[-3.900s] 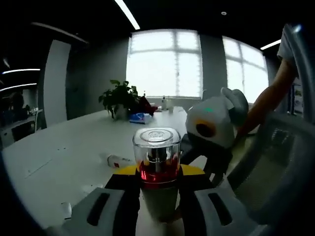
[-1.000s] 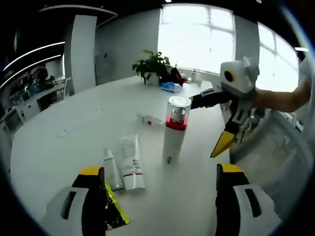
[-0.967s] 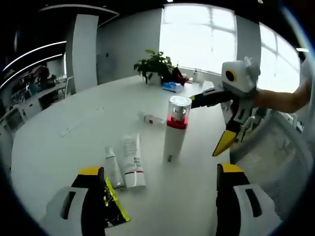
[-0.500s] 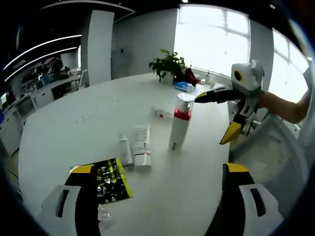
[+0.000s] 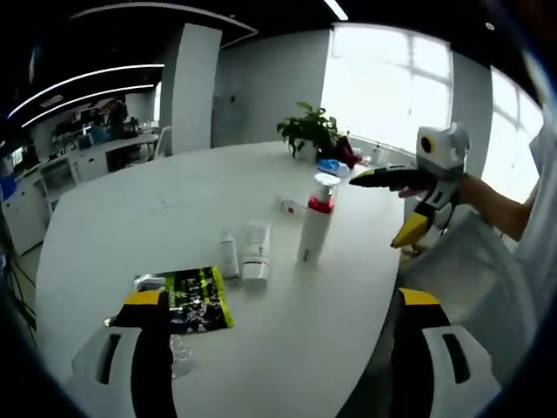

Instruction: Arrange the skincare products in the storage area until every visible bottle or jar stands upright without overlapping.

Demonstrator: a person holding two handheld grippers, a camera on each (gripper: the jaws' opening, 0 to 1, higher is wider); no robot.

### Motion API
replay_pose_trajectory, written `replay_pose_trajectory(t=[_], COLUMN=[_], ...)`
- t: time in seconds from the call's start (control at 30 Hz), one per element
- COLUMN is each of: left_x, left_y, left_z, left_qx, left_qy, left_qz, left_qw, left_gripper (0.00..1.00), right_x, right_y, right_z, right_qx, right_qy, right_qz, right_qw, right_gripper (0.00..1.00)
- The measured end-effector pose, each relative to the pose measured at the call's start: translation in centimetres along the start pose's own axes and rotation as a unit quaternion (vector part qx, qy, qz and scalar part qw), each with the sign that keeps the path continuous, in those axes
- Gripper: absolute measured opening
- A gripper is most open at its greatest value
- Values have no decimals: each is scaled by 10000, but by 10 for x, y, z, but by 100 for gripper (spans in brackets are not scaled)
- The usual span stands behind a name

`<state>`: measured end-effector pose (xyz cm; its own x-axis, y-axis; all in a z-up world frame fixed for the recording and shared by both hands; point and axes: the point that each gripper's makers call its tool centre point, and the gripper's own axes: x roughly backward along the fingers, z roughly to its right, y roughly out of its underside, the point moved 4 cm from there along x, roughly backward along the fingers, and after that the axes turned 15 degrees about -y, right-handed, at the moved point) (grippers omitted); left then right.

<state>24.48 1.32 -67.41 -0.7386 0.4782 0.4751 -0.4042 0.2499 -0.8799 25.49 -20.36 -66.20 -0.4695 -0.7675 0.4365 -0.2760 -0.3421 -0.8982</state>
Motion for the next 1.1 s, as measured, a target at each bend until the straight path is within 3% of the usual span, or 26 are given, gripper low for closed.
replay_pose_trajectory(t=[0.03, 0.2, 0.3, 0.43, 0.57, 0.63, 0.87, 1.1], left_x=[1, 8, 12, 18, 21, 22, 22, 23], left_y=[4, 9, 8, 7, 14, 15, 14, 12], left_z=[-1, -3, -3, -2, 2, 4, 3, -1], left_qx=[44, 89, 289, 316, 326, 403, 417, 350], left_qy=[-47, -71, -149, -230, -213, -235, -430, -615], left_qz=[-164, -89, 65, 95, -97, -47, 30, 48], left_qw=[9998, 9999, 9995, 9992, 9992, 9989, 9982, 9975], left_gripper=[99, 99, 99, 99, 99, 99, 99, 99], right_x=[1, 4, 4, 4, 4, 3, 3, -5], right_y=[0, 1, 7, 11, 13, 15, 12, 20], right_z=[-3, -5, -8, -11, -9, -10, -14, -18], right_qx=[0, 90, -65, 42, 32, 10, 40, -122], right_qy=[-6, 121, 105, 152, 206, 206, 103, -26], right_qz=[10, 34, -133, -255, -274, -345, -254, -319], right_qw=[10000, 9999, 9998, 9996, 9994, 9992, 9996, 9994], right_gripper=[100, 100, 100, 100, 100, 100, 100, 100])
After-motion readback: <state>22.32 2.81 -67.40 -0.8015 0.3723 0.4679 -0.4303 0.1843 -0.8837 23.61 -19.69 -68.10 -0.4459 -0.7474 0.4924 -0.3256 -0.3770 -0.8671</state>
